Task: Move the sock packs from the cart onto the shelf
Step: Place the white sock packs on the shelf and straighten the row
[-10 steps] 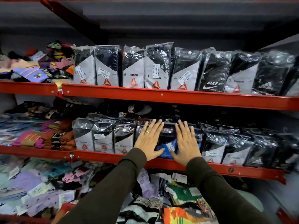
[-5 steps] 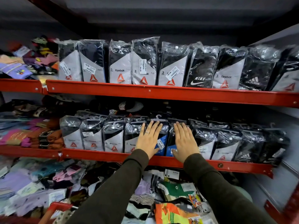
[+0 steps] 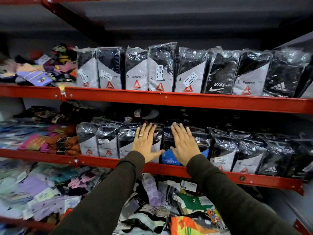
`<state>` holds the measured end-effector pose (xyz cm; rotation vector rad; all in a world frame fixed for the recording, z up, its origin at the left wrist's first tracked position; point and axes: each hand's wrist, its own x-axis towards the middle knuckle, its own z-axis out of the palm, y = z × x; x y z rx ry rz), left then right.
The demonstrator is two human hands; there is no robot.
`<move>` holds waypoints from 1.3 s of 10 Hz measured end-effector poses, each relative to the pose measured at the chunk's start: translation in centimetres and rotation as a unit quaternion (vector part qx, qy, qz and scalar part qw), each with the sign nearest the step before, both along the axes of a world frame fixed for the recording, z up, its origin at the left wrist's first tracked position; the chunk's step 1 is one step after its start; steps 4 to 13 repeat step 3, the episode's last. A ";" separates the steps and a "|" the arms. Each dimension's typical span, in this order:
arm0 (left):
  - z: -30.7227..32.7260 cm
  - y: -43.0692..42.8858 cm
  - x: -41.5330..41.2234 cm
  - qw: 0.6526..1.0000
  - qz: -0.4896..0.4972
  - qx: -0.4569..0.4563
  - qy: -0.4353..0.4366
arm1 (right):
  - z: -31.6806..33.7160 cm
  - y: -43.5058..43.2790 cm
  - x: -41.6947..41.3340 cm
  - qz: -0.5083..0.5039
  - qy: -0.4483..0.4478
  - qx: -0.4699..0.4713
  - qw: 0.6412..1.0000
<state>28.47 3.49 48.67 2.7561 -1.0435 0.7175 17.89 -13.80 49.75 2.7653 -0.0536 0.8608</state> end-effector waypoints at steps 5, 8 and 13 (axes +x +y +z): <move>0.3 0.6 0.2 0.999 -0.012 0.005 0.050 | -1.0 1.3 1.2 -0.046 0.056 0.018 0.997; 0.3 0.6 0.2 0.999 -0.012 0.005 0.050 | -1.0 1.3 1.2 -0.046 0.056 0.018 0.997; 0.3 0.6 0.2 0.999 -0.012 0.005 0.050 | -1.0 1.3 1.2 -0.046 0.056 0.018 0.997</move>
